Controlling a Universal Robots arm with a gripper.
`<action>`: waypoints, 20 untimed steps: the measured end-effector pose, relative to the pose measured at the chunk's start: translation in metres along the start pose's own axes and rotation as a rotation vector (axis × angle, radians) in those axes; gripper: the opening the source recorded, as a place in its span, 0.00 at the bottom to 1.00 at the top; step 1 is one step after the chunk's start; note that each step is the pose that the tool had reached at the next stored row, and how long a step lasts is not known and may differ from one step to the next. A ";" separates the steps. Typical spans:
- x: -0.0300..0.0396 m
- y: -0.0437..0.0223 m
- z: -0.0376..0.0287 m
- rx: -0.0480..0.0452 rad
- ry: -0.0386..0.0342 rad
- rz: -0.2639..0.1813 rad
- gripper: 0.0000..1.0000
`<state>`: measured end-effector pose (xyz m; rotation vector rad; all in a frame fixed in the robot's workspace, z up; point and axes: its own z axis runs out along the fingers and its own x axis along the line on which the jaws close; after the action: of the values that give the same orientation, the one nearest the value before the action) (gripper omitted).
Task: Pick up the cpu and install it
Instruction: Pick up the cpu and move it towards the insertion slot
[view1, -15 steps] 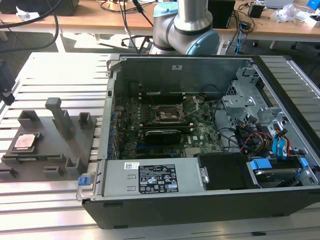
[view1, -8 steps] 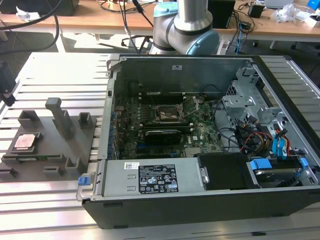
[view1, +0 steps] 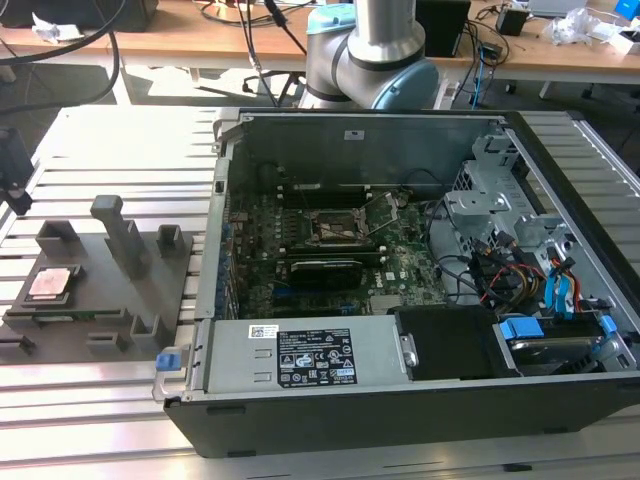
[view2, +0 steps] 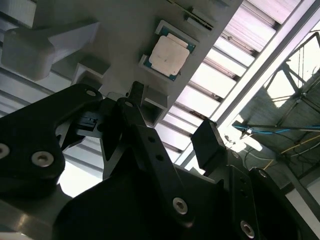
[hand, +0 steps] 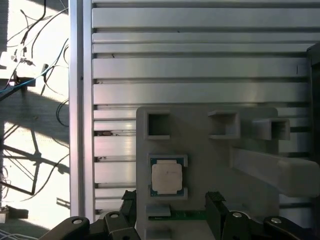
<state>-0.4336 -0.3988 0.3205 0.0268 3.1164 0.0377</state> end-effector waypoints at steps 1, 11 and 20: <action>0.0000 0.0000 0.0004 0.0000 0.0000 0.000 0.66; 0.0001 -0.0001 0.0050 0.0000 0.0000 0.000 0.66; 0.0003 -0.0003 0.0111 0.0000 0.0000 0.000 0.66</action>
<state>-0.4335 -0.3989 0.3094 0.0267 3.1164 0.0377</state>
